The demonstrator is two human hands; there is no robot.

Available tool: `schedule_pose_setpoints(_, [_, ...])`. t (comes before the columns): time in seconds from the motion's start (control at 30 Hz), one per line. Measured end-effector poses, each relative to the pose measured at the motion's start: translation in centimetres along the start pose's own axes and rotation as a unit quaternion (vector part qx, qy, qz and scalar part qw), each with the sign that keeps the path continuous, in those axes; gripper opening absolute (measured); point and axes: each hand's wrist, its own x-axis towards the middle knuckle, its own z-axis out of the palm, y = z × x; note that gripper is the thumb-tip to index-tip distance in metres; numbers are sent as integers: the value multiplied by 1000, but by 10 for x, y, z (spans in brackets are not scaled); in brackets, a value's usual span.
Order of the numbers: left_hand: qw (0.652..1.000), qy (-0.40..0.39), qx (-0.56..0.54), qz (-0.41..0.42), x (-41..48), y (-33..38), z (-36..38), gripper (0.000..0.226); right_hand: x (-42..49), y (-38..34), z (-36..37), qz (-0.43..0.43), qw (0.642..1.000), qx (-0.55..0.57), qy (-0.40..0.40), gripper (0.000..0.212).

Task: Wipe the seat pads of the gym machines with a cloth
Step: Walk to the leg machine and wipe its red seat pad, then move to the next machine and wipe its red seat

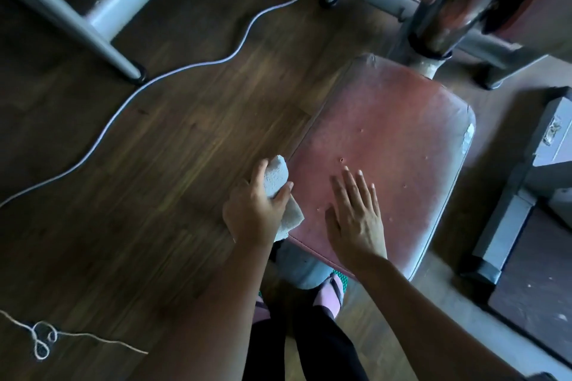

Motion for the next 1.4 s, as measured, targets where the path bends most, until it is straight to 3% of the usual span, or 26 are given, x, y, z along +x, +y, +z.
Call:
schedule_pose_setpoints(0.27, [990, 28, -61, -125, -9, -4, -124, 63, 20, -89, -72, -72, 997, 3, -21, 52])
schedule_pose_setpoints(0.6, [954, 165, -79, -238, 14, -79, -338, 59, 53, -313, -142, -253, 967, -7, -37, 48])
schedule_pose_setpoints(1.03, [926, 253, -83, -267, 94, -296, -567, 58, 110, -660, -87, -366, 929, -8, -53, 44])
schedule_pose_setpoints(1.4, [910, 255, -86, -315, 223, -426, -648, 58, 224, -831, -27, -384, 917, -49, -98, 50])
